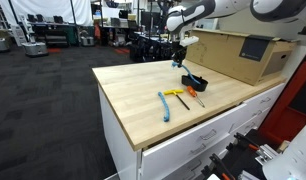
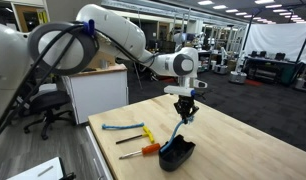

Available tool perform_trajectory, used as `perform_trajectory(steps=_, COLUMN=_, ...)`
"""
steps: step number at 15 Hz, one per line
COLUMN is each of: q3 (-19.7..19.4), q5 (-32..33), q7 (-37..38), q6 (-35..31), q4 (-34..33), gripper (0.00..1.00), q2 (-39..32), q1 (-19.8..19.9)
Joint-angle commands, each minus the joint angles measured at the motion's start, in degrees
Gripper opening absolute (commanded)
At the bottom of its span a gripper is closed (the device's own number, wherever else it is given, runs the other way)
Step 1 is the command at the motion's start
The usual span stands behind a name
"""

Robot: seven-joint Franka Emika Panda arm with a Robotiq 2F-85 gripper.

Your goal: Remove the screwdriver and the blue objects from the blue bowl

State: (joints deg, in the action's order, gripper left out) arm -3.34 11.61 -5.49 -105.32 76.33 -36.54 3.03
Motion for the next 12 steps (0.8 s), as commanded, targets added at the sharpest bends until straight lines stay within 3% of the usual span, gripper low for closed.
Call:
perform_trajectory(steps=1, q3=-2.2, q5=4.3, q7=9.4, q6=4.1, q4=0.9, gripper=0.03, q2=4.1, q1=-4.5)
perform_trajectory(steps=3, q3=-1.1, q5=4.0, q7=11.5, q6=6.8, q4=0.6, gripper=0.03, q2=5.8, q1=-5.5)
perform_trajectory(steps=6, q3=1.8, q5=-1.9, q7=11.8, q6=9.0, q4=0.0, gripper=0.03, q2=7.3, q1=-5.6)
perform_trajectory(steps=12, q3=6.7, q5=-18.6, q7=14.2, q6=0.5, q4=2.2, gripper=0.03, q2=7.2, q1=-6.3)
